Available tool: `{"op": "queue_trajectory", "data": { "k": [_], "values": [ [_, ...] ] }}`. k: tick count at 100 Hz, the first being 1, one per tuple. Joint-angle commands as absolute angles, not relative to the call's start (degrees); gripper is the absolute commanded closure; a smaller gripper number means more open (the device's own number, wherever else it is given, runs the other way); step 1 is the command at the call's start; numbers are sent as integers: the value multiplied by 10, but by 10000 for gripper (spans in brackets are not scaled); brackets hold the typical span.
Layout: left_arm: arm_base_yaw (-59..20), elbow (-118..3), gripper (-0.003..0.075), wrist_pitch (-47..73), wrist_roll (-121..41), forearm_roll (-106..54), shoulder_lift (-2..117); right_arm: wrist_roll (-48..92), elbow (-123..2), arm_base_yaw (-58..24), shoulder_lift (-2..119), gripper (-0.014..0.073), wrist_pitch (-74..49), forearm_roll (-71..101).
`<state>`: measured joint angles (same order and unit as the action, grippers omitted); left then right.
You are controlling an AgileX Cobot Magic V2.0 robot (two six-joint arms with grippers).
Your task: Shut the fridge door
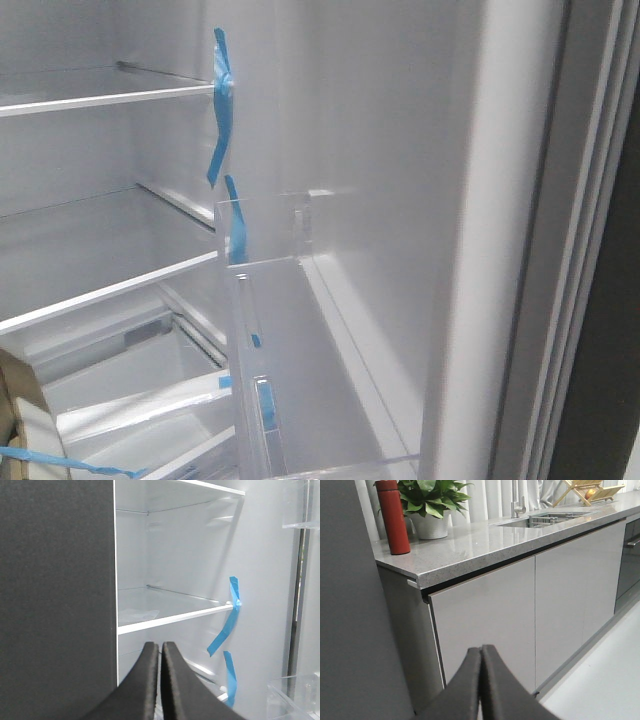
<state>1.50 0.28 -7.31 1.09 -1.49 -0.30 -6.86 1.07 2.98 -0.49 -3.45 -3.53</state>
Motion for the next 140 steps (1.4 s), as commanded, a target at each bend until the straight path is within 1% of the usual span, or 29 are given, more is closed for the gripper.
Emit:
{"op": "queue_trajectory", "data": {
  "k": [1, 82, 99, 114, 140],
  "values": [
    [14, 23, 740, -115, 13, -17, -9, -67, 21, 33, -6, 639, 14, -39],
    [14, 23, 740, -115, 13, -17, -9, -67, 21, 33, -6, 639, 14, -39],
    [14, 23, 740, -115, 13, -17, -9, -67, 21, 33, -6, 639, 35, -39],
    [14, 23, 740, -115, 13, -17, -9, -67, 21, 33, -6, 639, 101, -39],
    [14, 23, 740, -115, 13, -17, -9, -67, 21, 33, -6, 639, 123, -32]
  ]
}}
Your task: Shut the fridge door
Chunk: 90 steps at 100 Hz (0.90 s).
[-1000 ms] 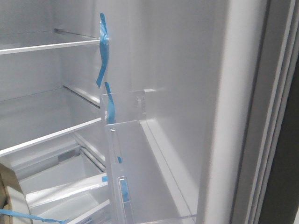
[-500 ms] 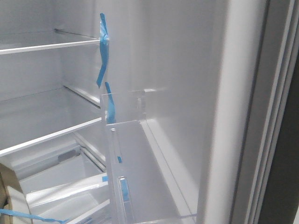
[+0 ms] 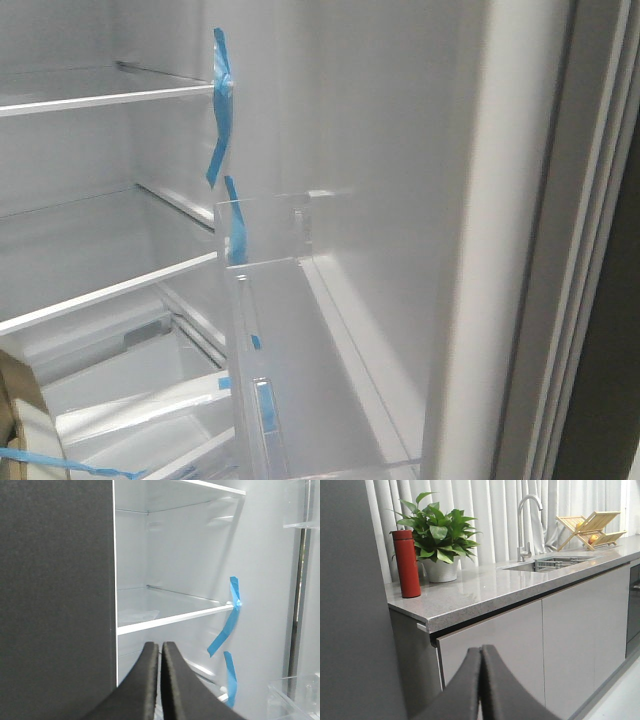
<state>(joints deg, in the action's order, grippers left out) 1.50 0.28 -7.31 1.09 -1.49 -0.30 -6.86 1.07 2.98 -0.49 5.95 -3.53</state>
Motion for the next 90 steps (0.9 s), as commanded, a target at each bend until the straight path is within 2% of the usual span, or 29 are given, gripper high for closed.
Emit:
{"op": "queue_trajectory", "data": {
  "k": [1, 15, 65, 90],
  "values": [
    [14, 23, 740, -115, 13, -17, -9, -67, 21, 33, -6, 639, 126, -32],
    [14, 23, 740, -115, 13, -17, -9, -91, 7, 33, -6, 639, 159, -6],
    [14, 23, 740, -115, 13, -17, -9, -91, -239, 33, -4, 639, -112, 31],
    [14, 23, 740, -115, 13, -17, -9, -90, -409, 33, 71, 639, -249, 12]
  ]
}}
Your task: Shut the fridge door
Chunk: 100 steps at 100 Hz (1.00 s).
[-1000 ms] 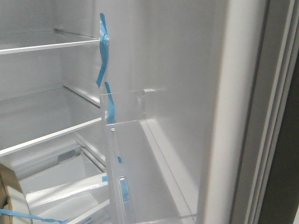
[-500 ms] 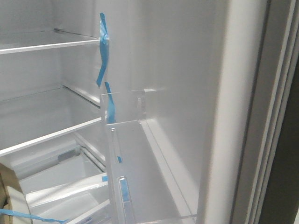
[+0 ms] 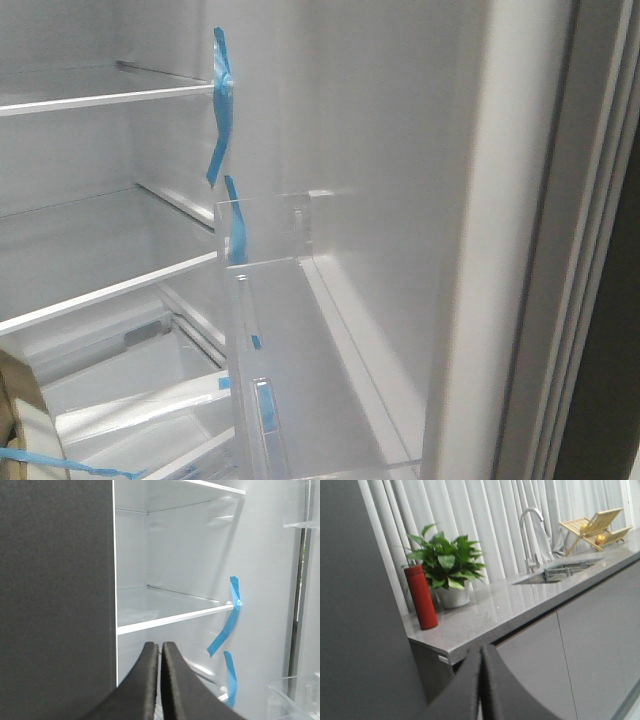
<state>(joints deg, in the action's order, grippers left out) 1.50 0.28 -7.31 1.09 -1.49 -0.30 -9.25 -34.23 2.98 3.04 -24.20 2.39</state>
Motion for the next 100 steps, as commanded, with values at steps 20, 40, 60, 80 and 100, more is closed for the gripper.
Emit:
{"op": "queue_trajectory", "data": {
  "k": [20, 40, 60, 80, 100],
  "values": [
    [14, 23, 740, -115, 13, -17, -9, -54, -551, 33, 155, 639, -352, 10],
    [14, 23, 740, -115, 13, -17, -9, -15, -650, 32, 229, 639, -391, 8],
    [14, 23, 740, -115, 13, -17, -9, -8, -667, 31, 264, 639, -399, 32],
    [14, 23, 740, -115, 13, -17, -9, 21, -667, 31, 281, 639, -450, 156],
    [14, 23, 740, -115, 13, -17, -9, 69, -672, 31, 284, 639, -504, 287]
  ]
}}
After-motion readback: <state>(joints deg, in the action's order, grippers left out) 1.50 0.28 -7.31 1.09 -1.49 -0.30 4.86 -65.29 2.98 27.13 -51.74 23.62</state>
